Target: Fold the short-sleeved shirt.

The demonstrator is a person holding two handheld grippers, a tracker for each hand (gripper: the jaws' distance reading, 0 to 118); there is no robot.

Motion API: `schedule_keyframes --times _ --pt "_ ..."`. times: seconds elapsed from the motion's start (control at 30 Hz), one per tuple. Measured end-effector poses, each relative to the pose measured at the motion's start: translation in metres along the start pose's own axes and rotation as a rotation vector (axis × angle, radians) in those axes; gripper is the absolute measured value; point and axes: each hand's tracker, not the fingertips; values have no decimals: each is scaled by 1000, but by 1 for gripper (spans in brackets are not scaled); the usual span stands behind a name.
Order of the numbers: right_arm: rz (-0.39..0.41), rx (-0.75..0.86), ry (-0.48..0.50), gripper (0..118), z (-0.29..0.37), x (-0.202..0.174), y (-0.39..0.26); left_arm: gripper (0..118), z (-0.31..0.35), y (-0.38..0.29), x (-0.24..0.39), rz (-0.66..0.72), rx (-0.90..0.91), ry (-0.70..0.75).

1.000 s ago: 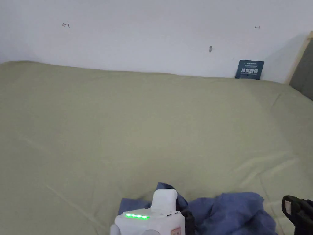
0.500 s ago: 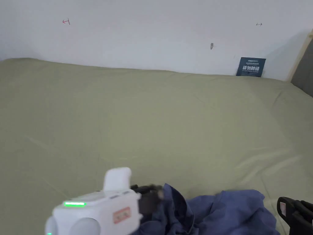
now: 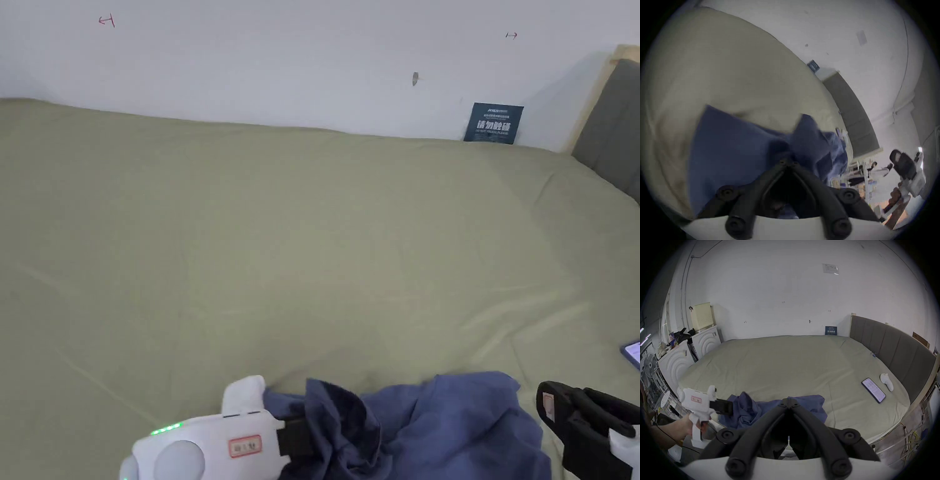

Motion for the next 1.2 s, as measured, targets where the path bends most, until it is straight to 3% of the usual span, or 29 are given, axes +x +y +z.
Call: schedule_keyframes --times 0.33,0.7,0.8,0.87,1.0,1.03,1.07,1.1,1.13,1.2 --pt "29 -22 9 0 3 -6 -1 0 -37 -21 10 39 38 -187" --pt "42 -73 11 0 -5 -13 -6 2 -79 -53 7 92 0 -169" --pt "34 -74 13 0 -8 -13 -6 2 -64 -41 12 114 -39 -171" --pt "30 -72 14 0 -9 -13 -6 2 -38 -29 12 56 -13 -173" --pt "35 -63 26 0 -12 -14 -4 12 38 8 -17 1 28 -110" --pt "34 -61 29 0 -13 -14 -4 30 51 14 -25 12 19 -97" --pt "31 -60 33 0 -15 -14 -4 70 66 23 -36 36 8 -67" --pt "29 -60 37 0 -17 -15 -4 98 78 27 -48 54 7 -54" --pt "28 -60 42 0 -18 -15 -4 109 86 28 -56 72 13 -75" --pt "27 -61 50 0 -20 -16 -4 109 94 33 -66 124 0 -53"
